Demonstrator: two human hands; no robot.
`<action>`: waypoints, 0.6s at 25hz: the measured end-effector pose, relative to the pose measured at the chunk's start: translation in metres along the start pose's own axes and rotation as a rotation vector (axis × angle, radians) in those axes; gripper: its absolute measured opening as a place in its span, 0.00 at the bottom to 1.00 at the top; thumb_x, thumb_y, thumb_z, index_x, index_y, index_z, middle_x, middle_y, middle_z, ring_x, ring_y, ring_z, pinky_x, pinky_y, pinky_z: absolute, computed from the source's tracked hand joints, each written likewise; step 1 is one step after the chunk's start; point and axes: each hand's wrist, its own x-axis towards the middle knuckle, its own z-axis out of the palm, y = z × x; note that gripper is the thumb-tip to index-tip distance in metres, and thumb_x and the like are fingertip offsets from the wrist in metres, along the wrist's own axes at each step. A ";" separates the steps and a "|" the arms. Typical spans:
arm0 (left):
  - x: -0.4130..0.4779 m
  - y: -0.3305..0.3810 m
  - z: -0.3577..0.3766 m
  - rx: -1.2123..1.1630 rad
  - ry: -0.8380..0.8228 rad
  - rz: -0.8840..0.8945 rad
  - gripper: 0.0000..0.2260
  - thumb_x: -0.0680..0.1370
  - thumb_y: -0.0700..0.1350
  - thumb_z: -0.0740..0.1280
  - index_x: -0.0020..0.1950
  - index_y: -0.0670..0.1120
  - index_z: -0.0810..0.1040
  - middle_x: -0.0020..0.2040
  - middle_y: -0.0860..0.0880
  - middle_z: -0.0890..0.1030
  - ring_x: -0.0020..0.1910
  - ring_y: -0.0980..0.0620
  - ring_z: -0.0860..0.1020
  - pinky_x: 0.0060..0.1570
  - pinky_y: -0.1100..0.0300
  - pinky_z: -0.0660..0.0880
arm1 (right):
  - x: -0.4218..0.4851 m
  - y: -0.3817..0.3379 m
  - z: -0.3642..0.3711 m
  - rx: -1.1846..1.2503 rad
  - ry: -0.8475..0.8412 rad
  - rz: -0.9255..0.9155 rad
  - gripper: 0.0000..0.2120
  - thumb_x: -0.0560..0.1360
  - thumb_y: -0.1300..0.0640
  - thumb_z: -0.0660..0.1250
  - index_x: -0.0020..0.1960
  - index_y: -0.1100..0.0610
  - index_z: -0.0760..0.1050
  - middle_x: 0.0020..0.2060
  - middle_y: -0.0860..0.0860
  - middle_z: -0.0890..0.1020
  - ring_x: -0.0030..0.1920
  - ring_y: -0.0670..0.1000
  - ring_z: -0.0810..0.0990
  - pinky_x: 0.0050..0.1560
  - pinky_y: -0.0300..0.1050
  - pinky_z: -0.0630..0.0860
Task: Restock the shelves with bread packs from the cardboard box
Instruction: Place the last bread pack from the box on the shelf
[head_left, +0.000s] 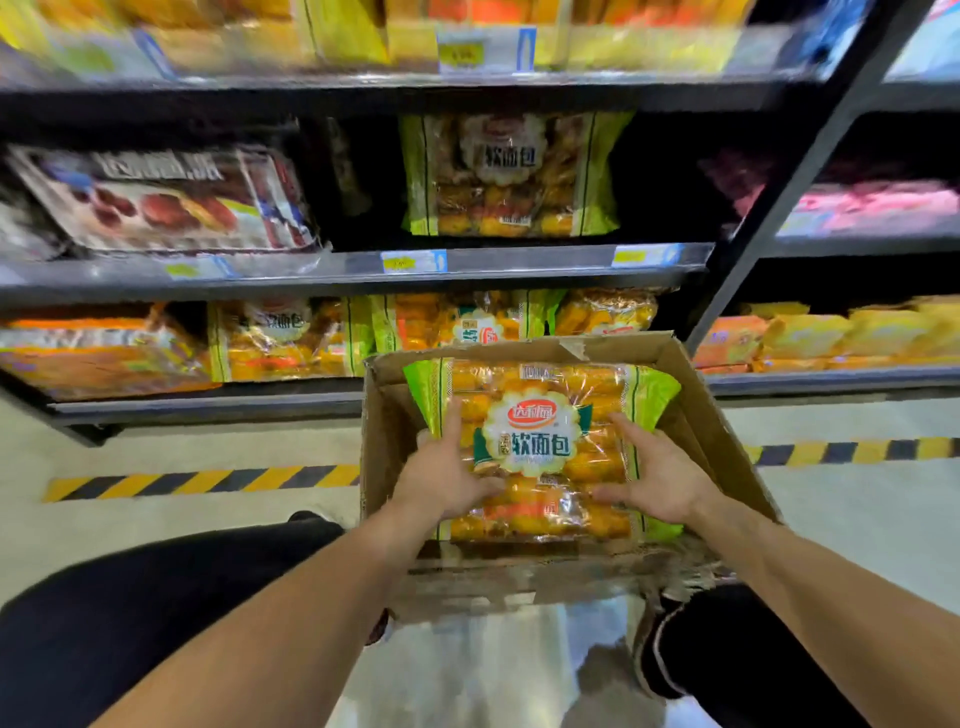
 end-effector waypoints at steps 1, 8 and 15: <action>-0.006 0.005 -0.009 0.011 0.048 0.038 0.54 0.67 0.61 0.75 0.76 0.61 0.35 0.72 0.37 0.61 0.61 0.39 0.76 0.62 0.49 0.71 | -0.008 -0.006 -0.008 0.014 0.056 -0.021 0.53 0.61 0.36 0.75 0.77 0.40 0.48 0.70 0.53 0.68 0.69 0.54 0.66 0.69 0.51 0.66; -0.017 0.035 -0.066 0.098 0.305 0.193 0.53 0.68 0.64 0.72 0.73 0.64 0.30 0.75 0.39 0.59 0.67 0.41 0.72 0.65 0.48 0.71 | -0.028 -0.056 -0.057 0.063 0.378 -0.112 0.49 0.65 0.42 0.76 0.77 0.42 0.51 0.69 0.55 0.66 0.69 0.56 0.69 0.68 0.51 0.67; 0.035 0.047 -0.107 0.161 0.442 0.208 0.52 0.68 0.65 0.72 0.74 0.64 0.33 0.76 0.41 0.59 0.70 0.41 0.68 0.63 0.44 0.73 | 0.026 -0.091 -0.090 0.076 0.485 -0.136 0.47 0.66 0.40 0.75 0.76 0.39 0.50 0.67 0.53 0.67 0.66 0.58 0.71 0.63 0.58 0.73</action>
